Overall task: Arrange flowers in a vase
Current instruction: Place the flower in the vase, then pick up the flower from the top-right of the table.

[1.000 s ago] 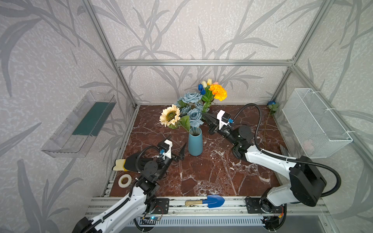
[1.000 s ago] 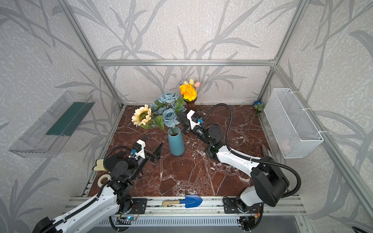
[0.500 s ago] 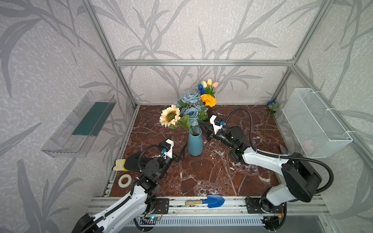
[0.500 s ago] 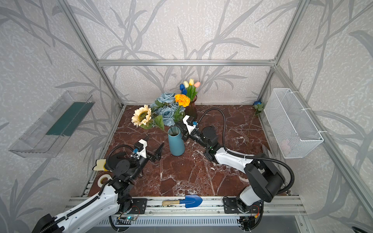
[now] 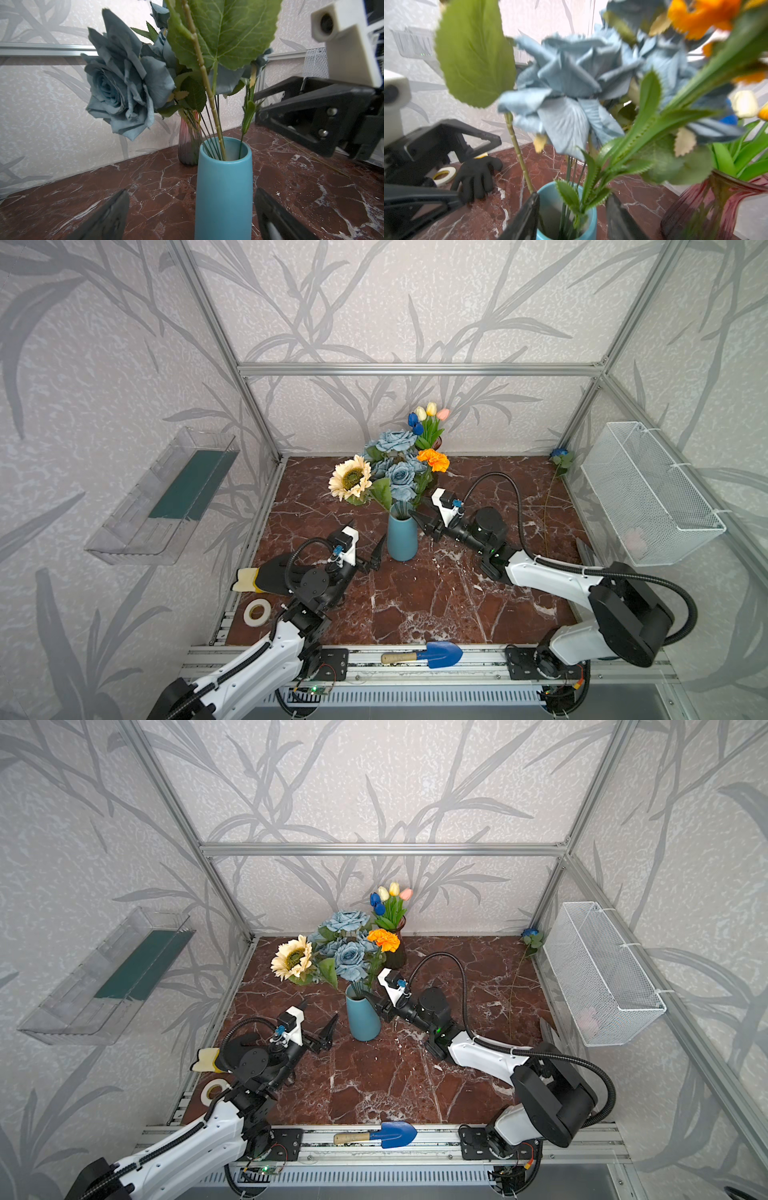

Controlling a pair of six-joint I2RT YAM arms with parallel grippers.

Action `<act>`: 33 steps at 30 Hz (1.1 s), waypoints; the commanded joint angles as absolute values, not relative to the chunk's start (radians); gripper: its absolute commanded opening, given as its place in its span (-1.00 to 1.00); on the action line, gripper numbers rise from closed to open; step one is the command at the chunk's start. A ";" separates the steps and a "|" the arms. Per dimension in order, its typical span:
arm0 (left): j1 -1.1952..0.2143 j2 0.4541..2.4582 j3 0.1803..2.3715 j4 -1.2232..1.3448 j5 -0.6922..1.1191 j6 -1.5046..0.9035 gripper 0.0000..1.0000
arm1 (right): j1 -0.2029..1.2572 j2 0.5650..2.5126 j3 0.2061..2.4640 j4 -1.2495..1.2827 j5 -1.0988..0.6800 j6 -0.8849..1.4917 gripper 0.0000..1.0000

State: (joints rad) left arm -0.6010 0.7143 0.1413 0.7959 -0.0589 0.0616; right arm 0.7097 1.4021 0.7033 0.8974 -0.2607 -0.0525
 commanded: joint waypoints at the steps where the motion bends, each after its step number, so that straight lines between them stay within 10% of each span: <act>1: -0.601 0.725 0.159 0.836 -0.061 0.072 0.89 | 0.713 1.294 0.659 0.879 -0.205 -0.110 0.25; 11: -0.601 0.757 0.157 0.852 -0.089 0.071 0.93 | 0.566 1.075 0.593 0.676 0.070 -0.118 0.49; 23: -0.601 0.743 0.131 0.858 -0.112 0.077 0.94 | 0.083 1.834 1.434 -0.329 0.312 0.081 0.50; 33: -0.599 0.667 0.112 0.802 -0.151 0.104 0.94 | -0.097 2.154 1.752 -0.521 0.339 0.140 0.45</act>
State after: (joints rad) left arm -0.6010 0.6811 0.1303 0.8154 -0.1272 0.0803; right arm -0.0700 2.1410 1.6817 -0.4240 0.3225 0.1097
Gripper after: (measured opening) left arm 0.972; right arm 0.725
